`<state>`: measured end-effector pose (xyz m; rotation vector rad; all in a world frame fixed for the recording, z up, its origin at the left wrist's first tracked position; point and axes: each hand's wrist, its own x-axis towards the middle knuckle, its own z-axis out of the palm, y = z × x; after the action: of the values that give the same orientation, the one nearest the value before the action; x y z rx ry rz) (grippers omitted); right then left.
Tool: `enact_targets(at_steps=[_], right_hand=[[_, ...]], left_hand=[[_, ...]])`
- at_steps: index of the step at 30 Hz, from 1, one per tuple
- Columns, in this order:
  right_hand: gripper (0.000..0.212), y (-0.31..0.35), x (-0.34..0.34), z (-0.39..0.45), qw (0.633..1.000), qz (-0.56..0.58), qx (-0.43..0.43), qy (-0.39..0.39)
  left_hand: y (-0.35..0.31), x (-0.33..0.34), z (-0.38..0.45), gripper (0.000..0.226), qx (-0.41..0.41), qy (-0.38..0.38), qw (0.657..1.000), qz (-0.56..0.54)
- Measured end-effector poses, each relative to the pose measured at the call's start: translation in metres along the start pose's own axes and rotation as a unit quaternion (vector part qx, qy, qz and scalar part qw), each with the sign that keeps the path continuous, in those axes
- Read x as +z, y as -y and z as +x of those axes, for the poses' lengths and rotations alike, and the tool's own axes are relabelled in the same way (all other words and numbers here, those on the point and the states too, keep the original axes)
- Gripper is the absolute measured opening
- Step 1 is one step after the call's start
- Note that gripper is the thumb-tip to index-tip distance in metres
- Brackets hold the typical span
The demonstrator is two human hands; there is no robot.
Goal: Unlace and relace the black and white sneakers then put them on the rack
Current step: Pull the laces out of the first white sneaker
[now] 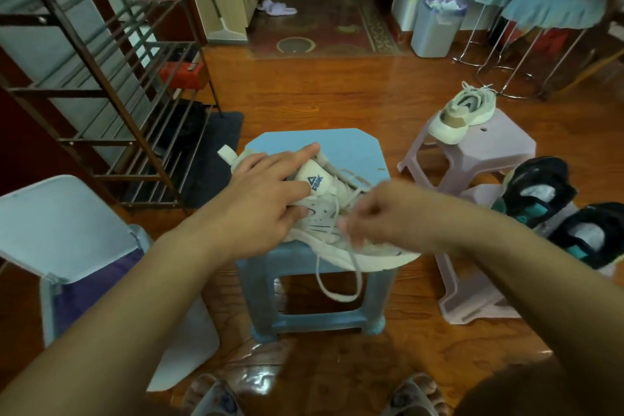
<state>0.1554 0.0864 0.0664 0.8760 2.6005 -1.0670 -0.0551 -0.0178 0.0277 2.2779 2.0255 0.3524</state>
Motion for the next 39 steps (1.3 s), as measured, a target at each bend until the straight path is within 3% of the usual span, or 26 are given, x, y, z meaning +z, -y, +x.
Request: enact_targets(at_steps=[2, 3, 8, 13, 14, 16, 18, 19, 21, 23, 25, 26, 30, 32, 35, 39], right_hand=[[0.047, 0.001, -0.001, 0.017, 0.981, 0.063, 0.043, -0.176], [0.050, 0.004, 0.003, 0.024, 0.973, 0.068, 0.056, -0.212], [0.034, 0.014, 0.014, 0.046, 0.973, 0.020, 0.110, -0.200], [0.012, 0.013, 0.004, 0.029, 0.971, 0.135, 0.086, -0.175], [0.012, 0.015, 0.002, 0.017, 0.979, 0.143, 0.043, -0.137], [0.009, 0.020, 0.001, -0.006, 0.994, 0.056, -0.044, 0.078], [0.010, 0.023, 0.015, -0.021, 0.947, -0.089, -0.090, 0.296], [0.011, 0.020, 0.022, -0.022, 0.925, -0.150, -0.097, 0.334], [0.018, 0.011, 0.022, -0.017, 0.945, -0.149, -0.075, 0.282], [0.031, 0.001, 0.011, -0.005, 0.995, -0.037, 0.011, 0.089], [0.044, -0.003, 0.003, 0.010, 0.989, 0.043, 0.057, -0.128], [0.047, -0.003, 0.005, 0.018, 0.981, 0.049, 0.059, -0.178], [0.042, 0.012, 0.024, 0.033, 0.978, 0.009, 0.067, -0.198], [0.035, 0.012, 0.021, 0.036, 0.974, 0.102, 0.089, -0.185], [0.027, 0.007, 0.017, 0.037, 0.928, 0.309, 0.147, -0.147], [0.016, 0.008, 0.021, 0.040, 0.907, 0.348, 0.170, -0.168]], left_hand=[[0.001, 0.001, 0.001, 0.025, 0.001, -0.002, 1.000, 0.003], [0.001, 0.002, 0.001, 0.027, 0.002, -0.002, 1.000, 0.001], [-0.001, 0.002, 0.001, 0.036, 0.002, -0.002, 1.000, -0.002], [0.001, 0.004, 0.002, 0.026, -0.002, -0.007, 1.000, -0.003], [0.002, 0.004, 0.002, 0.026, -0.004, -0.008, 1.000, -0.005], [0.002, 0.003, 0.001, 0.025, -0.004, -0.009, 1.000, -0.008], [0.002, 0.003, 0.000, 0.024, -0.006, -0.007, 1.000, -0.006], [0.002, 0.003, 0.000, 0.023, -0.007, -0.004, 1.000, -0.006], [0.002, 0.001, 0.000, 0.022, -0.010, 0.004, 1.000, -0.008], [0.001, 0.000, 0.000, 0.020, -0.012, 0.009, 1.000, -0.011], [0.000, 0.000, 0.000, 0.022, -0.011, 0.009, 1.000, -0.013], [0.000, 0.001, 0.000, 0.023, -0.010, 0.008, 1.000, -0.015], [0.000, 0.002, 0.002, 0.015, -0.017, 0.011, 1.000, -0.010], [0.001, 0.002, 0.002, 0.013, -0.020, 0.013, 1.000, -0.005], [0.001, 0.002, 0.001, 0.015, -0.019, 0.018, 1.000, -0.002], [0.001, 0.002, 0.001, 0.018, -0.014, 0.013, 1.000, 0.000]])
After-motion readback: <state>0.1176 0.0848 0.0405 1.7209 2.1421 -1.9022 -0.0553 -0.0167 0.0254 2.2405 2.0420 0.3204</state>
